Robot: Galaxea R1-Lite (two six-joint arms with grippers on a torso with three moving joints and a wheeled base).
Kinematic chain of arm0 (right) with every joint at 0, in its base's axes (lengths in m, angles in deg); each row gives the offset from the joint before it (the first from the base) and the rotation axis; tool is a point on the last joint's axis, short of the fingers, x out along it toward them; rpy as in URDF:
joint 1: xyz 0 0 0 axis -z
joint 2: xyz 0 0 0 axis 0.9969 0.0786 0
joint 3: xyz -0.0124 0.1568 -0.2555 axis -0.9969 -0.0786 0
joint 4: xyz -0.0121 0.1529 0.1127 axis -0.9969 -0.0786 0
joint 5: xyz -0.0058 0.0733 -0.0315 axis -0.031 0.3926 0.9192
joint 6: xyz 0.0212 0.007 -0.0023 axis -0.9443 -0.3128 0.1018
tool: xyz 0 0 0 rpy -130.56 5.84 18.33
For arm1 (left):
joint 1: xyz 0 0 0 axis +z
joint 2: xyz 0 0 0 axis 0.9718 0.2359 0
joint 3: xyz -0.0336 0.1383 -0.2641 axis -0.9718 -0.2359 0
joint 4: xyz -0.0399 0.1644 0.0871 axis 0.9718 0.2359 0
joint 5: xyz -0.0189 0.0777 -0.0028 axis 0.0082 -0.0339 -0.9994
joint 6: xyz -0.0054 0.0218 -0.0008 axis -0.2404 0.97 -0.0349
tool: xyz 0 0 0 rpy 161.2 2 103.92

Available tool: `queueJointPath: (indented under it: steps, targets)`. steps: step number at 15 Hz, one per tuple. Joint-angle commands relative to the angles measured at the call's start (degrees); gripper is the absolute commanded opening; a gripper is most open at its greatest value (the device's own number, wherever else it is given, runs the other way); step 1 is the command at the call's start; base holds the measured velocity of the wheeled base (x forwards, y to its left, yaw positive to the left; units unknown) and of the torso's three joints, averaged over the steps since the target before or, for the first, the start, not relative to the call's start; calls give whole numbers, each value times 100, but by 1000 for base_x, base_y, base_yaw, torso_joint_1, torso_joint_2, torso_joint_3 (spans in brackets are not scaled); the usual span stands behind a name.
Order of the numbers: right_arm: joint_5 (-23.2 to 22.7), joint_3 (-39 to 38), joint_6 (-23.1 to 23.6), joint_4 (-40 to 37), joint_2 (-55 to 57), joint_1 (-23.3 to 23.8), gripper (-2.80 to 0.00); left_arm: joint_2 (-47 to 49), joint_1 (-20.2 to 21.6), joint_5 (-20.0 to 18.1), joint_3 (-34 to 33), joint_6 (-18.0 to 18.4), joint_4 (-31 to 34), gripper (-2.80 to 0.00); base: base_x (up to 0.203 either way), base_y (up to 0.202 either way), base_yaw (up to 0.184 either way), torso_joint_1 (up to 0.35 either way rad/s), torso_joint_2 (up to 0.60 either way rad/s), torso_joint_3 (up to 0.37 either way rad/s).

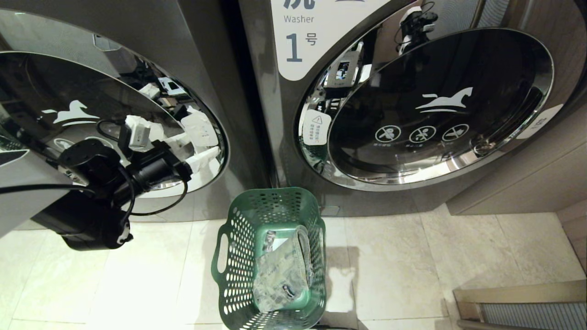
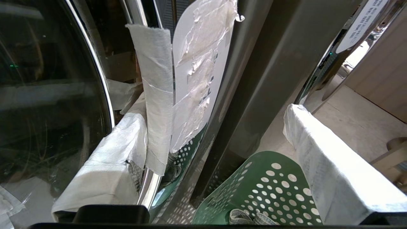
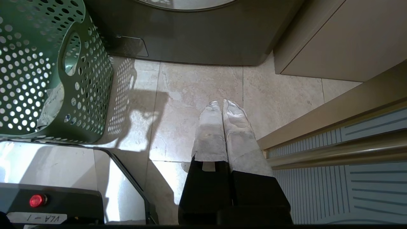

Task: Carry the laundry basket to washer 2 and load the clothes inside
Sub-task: Open the lid of the washing machine

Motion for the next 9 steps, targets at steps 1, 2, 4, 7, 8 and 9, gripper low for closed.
queueJointPath:
  steps: [1, 2, 4, 7, 8, 9]
  targets:
    - [-2, 2, 5, -4, -4, 0, -280, 28, -85, -152, -59, -11, -19, 0, 0, 0, 0, 0, 0, 0]
    - [-2, 1, 5, 3, -4, 0, -280, 62, -136, -158, -37, -13, -19, 0, 0, 0, 0, 0, 0, 0]
    - [-2, 1, 5, -4, -4, 0, -280, 146, -288, -158, 13, -17, -19, 0, 0, 0, 0, 0, 0, 0]
    - [-2, 1, 5, -4, -4, 0, -280, 256, -515, -158, 23, -55, -19, 0, 0, 0, 0, 0, 0, 0]
    - [-2, 1, 5, -4, -4, 0, -280, 284, -605, -158, 26, -57, -19, 0, 0, 0, 0, 0, 0, 0]
    - [-2, 1, 5, -4, -4, 0, -280, 316, -667, -158, 26, -57, -19, 0, 0, 0, 0, 0, 0, 0]
